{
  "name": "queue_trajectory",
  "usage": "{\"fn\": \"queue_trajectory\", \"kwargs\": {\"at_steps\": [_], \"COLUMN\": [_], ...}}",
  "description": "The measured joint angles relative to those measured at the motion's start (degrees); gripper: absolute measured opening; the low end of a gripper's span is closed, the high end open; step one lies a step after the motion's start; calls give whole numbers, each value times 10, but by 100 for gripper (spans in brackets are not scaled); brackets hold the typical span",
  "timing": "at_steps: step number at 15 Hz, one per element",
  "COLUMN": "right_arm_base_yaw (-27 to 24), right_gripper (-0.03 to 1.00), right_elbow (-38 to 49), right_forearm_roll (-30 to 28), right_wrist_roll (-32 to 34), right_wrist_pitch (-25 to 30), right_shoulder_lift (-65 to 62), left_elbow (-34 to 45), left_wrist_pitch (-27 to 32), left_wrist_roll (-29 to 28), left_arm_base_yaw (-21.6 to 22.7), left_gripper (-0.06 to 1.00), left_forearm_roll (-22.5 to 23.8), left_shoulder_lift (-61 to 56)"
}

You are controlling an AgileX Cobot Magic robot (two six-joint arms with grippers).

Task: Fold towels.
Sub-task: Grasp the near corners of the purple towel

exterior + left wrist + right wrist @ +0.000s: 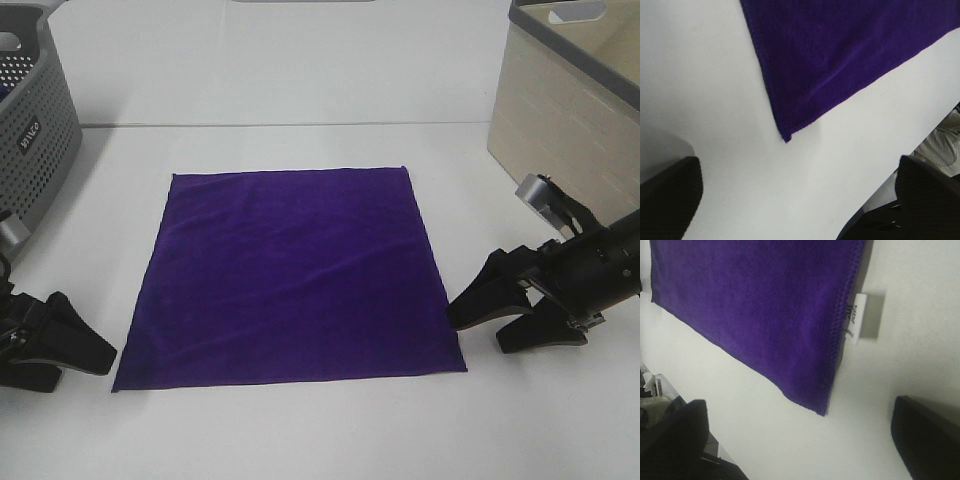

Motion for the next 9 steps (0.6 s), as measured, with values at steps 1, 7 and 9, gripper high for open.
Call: {"fn": "queue_trajectory", "kwargs": {"at_steps": [1,7,9], "right_arm_base_yaw": [0,0,0], "right_gripper": [96,96,96], "right_elbow": [-1,-2,-2], "right_forearm_roll": [9,13,13], "right_wrist_roll": [-3,-7,-7], "right_wrist_pitch": [3,6,6], "right_shoulder_lift": [6,9,9], "left_elbow": [-1,-1,-1], "left_wrist_pitch": [-4,-13,-13], "left_wrist_roll": [0,2,2], "left_arm_base_yaw": [0,0,0], "left_gripper": [97,97,97], "left_forearm_roll": [0,1,1], "left_shoulder_lift": [0,0,0]}}
